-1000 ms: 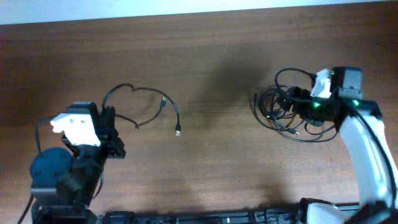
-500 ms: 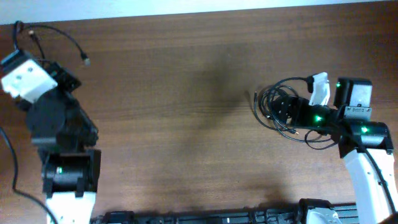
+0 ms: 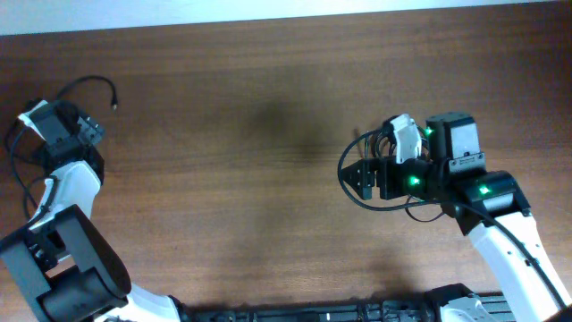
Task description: Untangle cables
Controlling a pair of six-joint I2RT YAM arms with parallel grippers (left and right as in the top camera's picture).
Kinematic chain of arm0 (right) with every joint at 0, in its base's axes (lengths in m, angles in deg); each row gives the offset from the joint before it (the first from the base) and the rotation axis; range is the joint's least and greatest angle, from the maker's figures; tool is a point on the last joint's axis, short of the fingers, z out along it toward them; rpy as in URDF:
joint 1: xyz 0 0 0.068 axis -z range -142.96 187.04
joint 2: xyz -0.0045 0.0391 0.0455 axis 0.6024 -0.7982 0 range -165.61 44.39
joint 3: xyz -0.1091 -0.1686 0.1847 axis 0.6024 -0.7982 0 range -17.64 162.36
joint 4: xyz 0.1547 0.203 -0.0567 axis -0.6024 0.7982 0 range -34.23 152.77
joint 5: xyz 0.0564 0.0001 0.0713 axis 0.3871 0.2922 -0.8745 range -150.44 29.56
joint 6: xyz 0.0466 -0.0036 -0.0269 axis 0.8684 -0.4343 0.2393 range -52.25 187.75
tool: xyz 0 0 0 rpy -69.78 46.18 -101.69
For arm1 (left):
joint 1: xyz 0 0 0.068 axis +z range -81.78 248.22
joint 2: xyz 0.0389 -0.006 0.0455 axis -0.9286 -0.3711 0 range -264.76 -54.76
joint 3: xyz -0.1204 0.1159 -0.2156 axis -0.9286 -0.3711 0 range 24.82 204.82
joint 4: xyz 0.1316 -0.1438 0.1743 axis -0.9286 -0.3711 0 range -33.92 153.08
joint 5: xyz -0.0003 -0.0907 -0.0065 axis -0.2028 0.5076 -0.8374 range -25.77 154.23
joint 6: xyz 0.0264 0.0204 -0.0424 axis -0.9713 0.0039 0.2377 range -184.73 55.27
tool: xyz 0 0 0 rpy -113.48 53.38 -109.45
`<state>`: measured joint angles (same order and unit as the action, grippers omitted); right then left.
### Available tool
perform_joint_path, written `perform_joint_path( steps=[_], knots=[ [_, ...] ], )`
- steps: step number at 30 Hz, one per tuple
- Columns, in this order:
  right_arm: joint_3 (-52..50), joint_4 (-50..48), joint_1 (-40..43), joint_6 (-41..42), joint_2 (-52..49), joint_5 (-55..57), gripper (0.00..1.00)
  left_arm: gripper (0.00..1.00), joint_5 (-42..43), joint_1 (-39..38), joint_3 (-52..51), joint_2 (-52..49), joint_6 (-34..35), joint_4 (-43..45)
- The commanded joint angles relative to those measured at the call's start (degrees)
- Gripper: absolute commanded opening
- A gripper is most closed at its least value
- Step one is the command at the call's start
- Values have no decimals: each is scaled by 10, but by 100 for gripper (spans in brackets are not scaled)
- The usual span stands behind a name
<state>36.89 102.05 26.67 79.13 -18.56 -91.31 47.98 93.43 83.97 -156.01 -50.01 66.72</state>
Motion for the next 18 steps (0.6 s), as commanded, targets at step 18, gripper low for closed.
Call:
perform_joint_path(
  steps=[18],
  knots=[
    [1,-2,-9,-6,-184,16,99,99,176,2,4,456,24,-273]
  ],
)
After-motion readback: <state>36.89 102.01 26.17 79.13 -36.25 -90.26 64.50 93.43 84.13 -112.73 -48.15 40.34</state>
